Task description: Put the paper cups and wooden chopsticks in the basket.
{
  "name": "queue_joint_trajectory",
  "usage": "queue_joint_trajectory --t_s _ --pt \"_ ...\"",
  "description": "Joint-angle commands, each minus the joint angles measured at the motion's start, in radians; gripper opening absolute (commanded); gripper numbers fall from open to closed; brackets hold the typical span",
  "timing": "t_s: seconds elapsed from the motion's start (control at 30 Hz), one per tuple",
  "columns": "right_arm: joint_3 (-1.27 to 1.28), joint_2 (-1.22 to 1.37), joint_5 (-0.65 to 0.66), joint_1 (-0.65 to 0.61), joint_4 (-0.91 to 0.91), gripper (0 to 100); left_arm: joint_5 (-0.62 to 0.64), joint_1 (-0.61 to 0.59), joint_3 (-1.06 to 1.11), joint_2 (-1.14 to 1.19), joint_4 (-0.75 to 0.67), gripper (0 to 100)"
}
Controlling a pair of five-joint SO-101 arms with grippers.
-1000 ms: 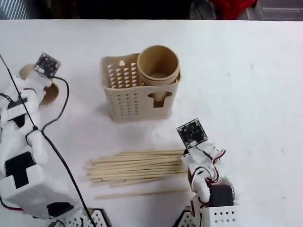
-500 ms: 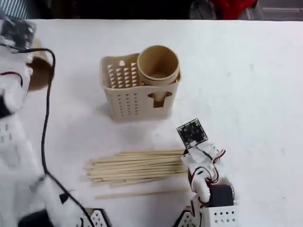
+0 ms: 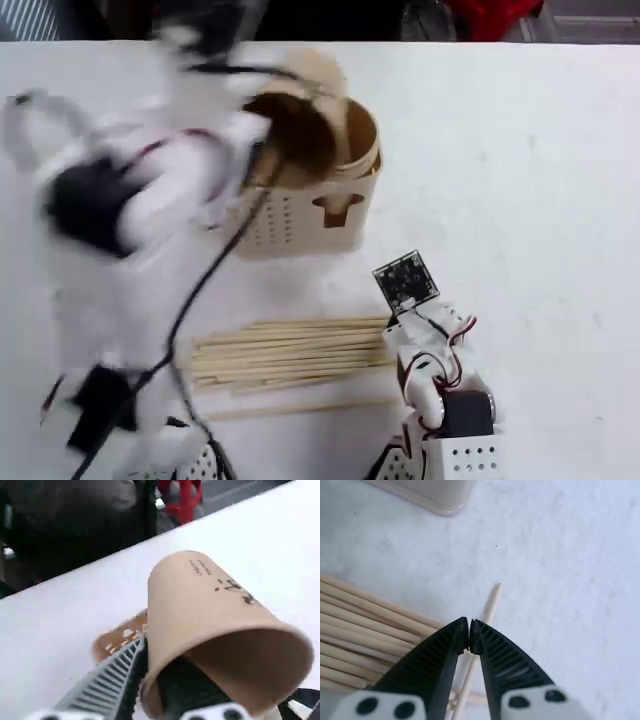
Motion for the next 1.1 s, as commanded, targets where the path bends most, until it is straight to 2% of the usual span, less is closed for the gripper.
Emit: queue_joint_trajectory --t_s 0.0,0.13,0.3,0.47,0.6,0.83,0.93,1.07 --pt "-0.011 -0.007 0.012 -0.002 -0.019 1.7 0.072 0.068 -0.146 0.217 0.032 2" --pt "-0.011 -0.007 0.034 -0.002 -0.018 1.7 0.075 0.062 -0.198 0.323 0.066 2" --pt "-0.011 -0.007 0.041 -0.002 -0.018 1.7 0.104 0.067 -0.169 0.318 0.066 3" --pt "-0.011 -0.007 0.041 -0.002 -0.019 1.7 0.107 0.062 -0.123 0.315 0.064 17" --pt "-0.011 -0.007 0.041 -0.002 -0.019 1.7 0.103 0.062 -0.149 0.311 0.055 18" --pt "-0.009 -0.007 0.041 -0.004 -0.019 1.7 0.097 0.033 -0.298 0.32 -0.123 18" --pt "-0.009 -0.007 0.041 -0.004 -0.019 1.7 0.032 0.045 -0.264 0.321 -0.163 18" --pt "-0.009 -0.007 0.043 -0.004 -0.019 1.7 0.029 0.027 -0.209 0.32 -0.207 18"
